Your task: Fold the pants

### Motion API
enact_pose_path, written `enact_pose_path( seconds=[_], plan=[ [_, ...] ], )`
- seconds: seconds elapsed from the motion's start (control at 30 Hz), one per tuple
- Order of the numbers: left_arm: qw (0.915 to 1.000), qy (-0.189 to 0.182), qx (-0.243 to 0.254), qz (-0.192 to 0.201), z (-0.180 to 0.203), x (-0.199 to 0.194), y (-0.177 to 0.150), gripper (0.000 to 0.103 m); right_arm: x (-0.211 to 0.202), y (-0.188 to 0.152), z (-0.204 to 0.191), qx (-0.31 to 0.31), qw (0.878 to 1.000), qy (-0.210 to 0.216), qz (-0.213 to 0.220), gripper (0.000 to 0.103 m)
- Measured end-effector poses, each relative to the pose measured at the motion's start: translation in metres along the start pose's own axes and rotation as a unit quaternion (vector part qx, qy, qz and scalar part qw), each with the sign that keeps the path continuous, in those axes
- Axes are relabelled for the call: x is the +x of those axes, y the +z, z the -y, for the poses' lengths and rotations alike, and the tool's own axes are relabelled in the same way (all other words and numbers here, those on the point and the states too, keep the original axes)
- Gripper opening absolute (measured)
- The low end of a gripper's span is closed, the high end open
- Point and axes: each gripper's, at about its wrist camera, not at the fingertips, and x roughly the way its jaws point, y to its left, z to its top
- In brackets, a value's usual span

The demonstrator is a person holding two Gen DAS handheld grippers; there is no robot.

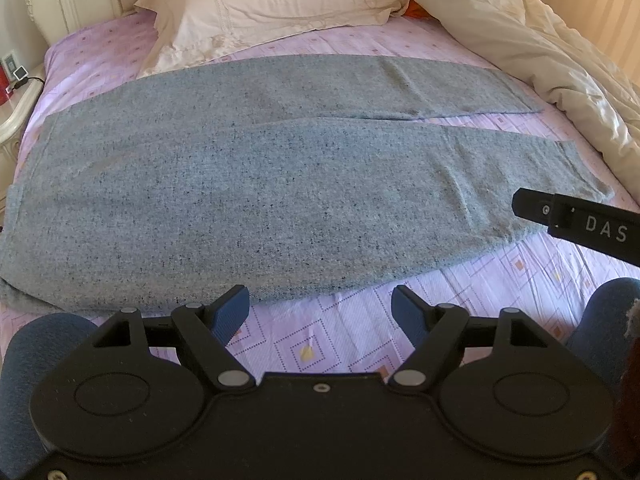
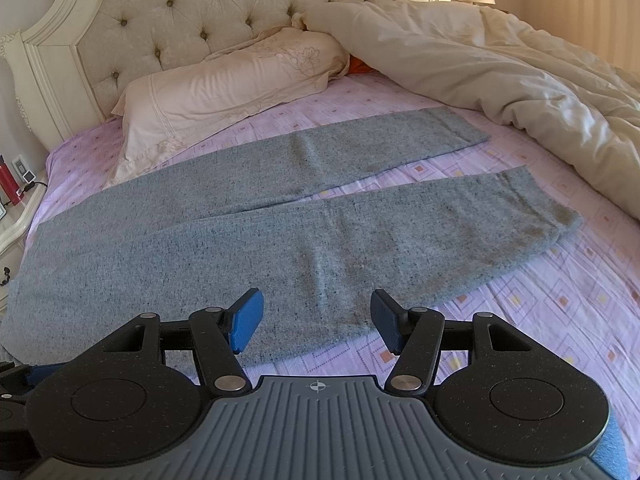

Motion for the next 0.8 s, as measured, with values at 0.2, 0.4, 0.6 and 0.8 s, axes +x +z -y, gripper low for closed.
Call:
enact_pose_path(
  seconds=[0.2, 0.4, 0.6, 0.8],
  plan=[
    [1.0, -0.001, -0.001, -0.001, -0.0004, 0.0003, 0.0005, 0.078, 0.0001, -0.0001, 0.0001, 0.001, 1.0, 0.0, 0.0, 0.058],
    [1.0, -0.002, -0.002, -0.001, -0.0008, 0.0005, 0.0009, 0.078, 0.0, -0.0002, 0.0, 0.0, 1.0, 0.0, 0.0, 0.058],
    [1.0, -0.001, -0.004, -0.003, -0.0021, 0.001, 0.0012, 0.078, 0.0002, -0.001, -0.0009, 0.001, 1.0, 0.001, 0.0, 0.058],
    [1.0, 0.0, -0.007, -0.005, -0.0038, 0.0017, 0.0017, 0.078, 0.0002, -0.0016, -0.0018, 0.003, 1.0, 0.005, -0.001, 0.058]
  ],
)
